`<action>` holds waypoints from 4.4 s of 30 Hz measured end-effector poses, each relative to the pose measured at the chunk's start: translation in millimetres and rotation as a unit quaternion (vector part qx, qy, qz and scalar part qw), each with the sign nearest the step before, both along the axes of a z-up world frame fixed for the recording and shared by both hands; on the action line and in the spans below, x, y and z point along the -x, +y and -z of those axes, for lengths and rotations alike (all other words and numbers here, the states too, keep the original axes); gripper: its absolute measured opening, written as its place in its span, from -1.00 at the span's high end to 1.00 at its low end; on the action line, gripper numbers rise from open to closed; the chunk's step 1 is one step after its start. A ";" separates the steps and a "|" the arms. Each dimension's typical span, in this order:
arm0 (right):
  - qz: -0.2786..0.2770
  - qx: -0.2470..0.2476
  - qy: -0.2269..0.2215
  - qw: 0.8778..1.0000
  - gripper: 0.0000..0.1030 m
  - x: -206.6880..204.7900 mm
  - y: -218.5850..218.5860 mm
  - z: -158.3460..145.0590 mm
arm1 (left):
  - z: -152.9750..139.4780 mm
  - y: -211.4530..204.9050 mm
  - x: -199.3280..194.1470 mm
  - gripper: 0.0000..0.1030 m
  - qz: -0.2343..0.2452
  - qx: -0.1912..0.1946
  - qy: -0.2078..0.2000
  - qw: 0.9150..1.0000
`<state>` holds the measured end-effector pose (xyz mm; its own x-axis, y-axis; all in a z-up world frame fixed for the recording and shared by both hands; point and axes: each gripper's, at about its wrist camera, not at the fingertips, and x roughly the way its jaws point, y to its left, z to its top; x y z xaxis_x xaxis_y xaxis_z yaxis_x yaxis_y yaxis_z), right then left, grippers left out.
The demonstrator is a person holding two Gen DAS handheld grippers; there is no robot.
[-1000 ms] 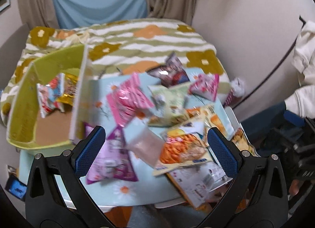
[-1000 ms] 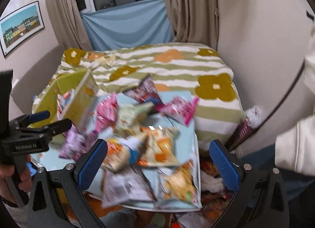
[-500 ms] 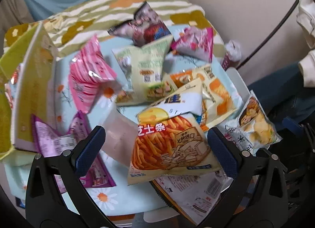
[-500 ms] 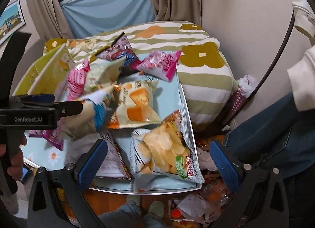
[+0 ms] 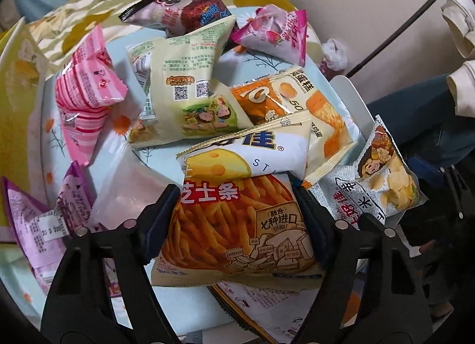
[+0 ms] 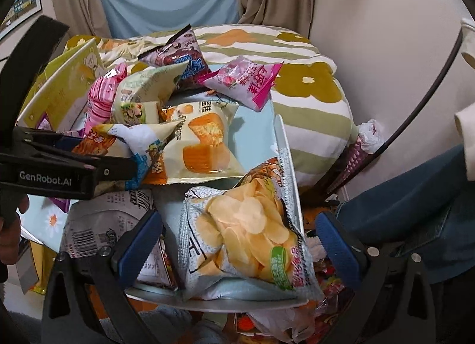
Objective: Organize snacks
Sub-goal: 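Grasp the cheese stick bag with the left tool while the right tool grasps the potato chip bag, then lower both bags into the yellow box and open both tools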
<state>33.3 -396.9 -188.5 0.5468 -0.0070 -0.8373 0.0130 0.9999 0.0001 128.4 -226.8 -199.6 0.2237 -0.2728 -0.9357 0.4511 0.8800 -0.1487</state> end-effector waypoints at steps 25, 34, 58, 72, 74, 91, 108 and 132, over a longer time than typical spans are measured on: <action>-0.019 0.014 0.029 0.999 -0.28 -8.9 6.8 13.2 | -20.7 2.8 7.1 -0.20 0.009 -0.002 -0.028 1.000; -0.016 0.015 0.011 1.000 -0.28 1.6 -1.4 -9.9 | -52.8 4.2 17.7 -0.20 -0.001 0.010 -0.058 0.998; -0.129 -0.009 -0.096 0.987 -0.28 -31.5 43.0 -133.2 | -163.6 119.6 23.2 -0.20 -0.172 0.035 -0.172 0.969; -0.209 -0.087 -0.090 0.970 -0.28 -123.9 227.1 -150.6 | -142.7 306.3 -38.9 -0.20 -0.284 -0.018 -0.157 0.946; -0.213 -0.090 -0.081 0.970 -0.28 -136.5 247.9 -145.4 | -128.1 322.7 -48.8 -0.20 -0.289 -0.025 -0.145 0.946; -0.196 -0.095 -0.013 0.976 -0.29 -174.7 323.8 -101.6 | -89.4 352.1 -50.7 -1.00 -0.268 -0.077 -0.130 0.952; -0.253 -0.102 0.013 0.962 -0.36 -198.8 349.4 -86.3 | -87.2 362.5 -30.2 -1.00 -0.324 -0.087 -0.117 0.935; -0.219 -0.118 -0.028 0.968 -0.99 -178.9 330.8 -109.3 | -109.0 367.1 -14.3 -1.00 -0.311 -0.076 -0.132 0.938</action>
